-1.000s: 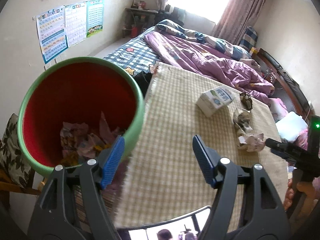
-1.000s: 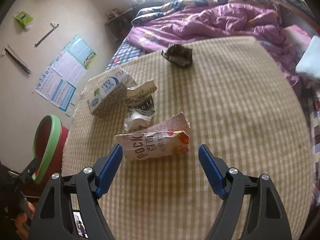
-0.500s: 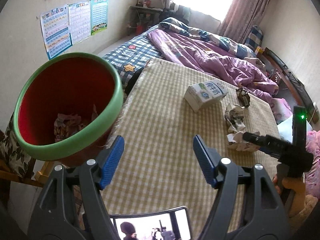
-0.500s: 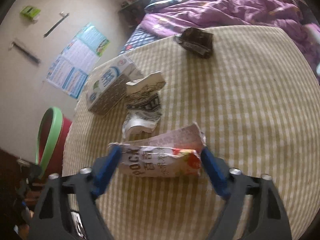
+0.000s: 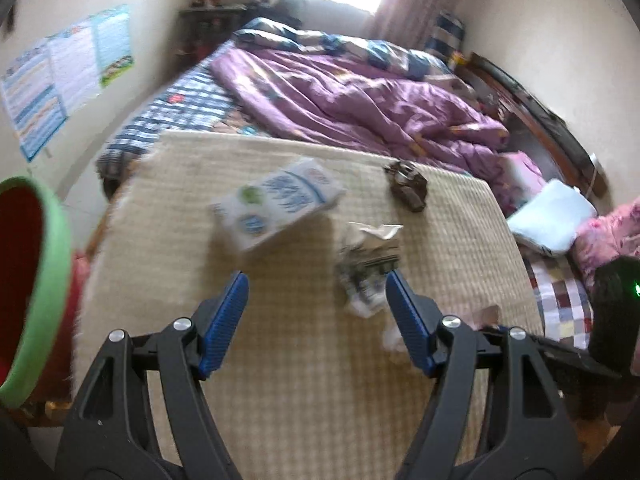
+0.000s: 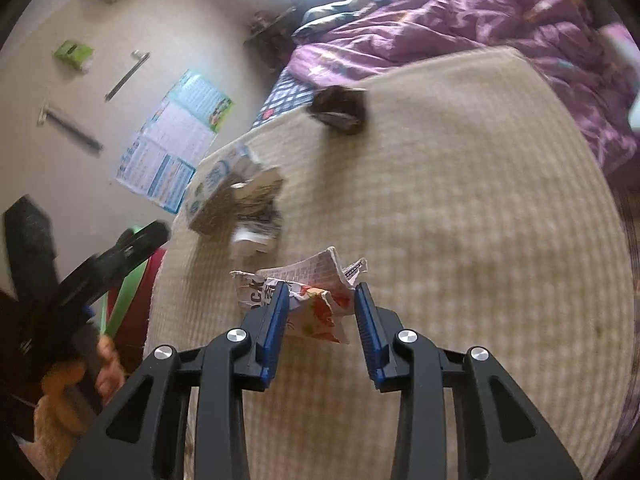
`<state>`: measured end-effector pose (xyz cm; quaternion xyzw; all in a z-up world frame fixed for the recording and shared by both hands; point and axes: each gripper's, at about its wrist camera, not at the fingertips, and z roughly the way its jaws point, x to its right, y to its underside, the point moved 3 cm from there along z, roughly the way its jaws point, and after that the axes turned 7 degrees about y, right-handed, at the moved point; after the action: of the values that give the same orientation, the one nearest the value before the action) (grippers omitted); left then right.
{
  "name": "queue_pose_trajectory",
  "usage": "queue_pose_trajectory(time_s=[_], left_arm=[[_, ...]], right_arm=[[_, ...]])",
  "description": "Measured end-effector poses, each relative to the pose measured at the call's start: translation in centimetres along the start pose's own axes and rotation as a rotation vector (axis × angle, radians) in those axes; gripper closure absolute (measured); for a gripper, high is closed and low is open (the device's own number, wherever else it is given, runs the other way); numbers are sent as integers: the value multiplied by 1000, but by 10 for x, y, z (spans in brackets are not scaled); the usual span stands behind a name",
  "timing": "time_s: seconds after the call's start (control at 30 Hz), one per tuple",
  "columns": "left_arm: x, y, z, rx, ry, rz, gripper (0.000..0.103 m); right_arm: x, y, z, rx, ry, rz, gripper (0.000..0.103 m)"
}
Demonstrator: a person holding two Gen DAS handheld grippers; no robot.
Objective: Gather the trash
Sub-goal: 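Grasp the silver crumpled wrapper with the left gripper while the right reaches for the POCKY bag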
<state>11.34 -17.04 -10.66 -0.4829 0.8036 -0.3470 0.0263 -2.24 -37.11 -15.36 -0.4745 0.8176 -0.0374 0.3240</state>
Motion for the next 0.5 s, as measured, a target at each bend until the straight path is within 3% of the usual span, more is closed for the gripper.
queue_pose_trajectory(time_s=[0.1,0.13,0.17,0.2,0.27,0.4,0.5], left_arm=[[15,0,33,-57,20,16,35],[19,1,41,-69,21,22,35],[20,2,46,-76,20,27,35],[22,3,51,-82,18,33,35],[25,6,60,-105,24,41,38],[24,7,71,-146,32,32,71],[22,10,60,-128,34,25,78]], right_arm=[[20,4,-8,-16,10,39,63],[24,3,-9,-18,15,44,58],[28,4,-12,-16,17,50,43],[32,4,-16,-8,23,50,38],[33,2,-23,5,43,21,38],[22,-10,-34,26,134,-162,34],[4,-14,-34,29,192,-342,29]])
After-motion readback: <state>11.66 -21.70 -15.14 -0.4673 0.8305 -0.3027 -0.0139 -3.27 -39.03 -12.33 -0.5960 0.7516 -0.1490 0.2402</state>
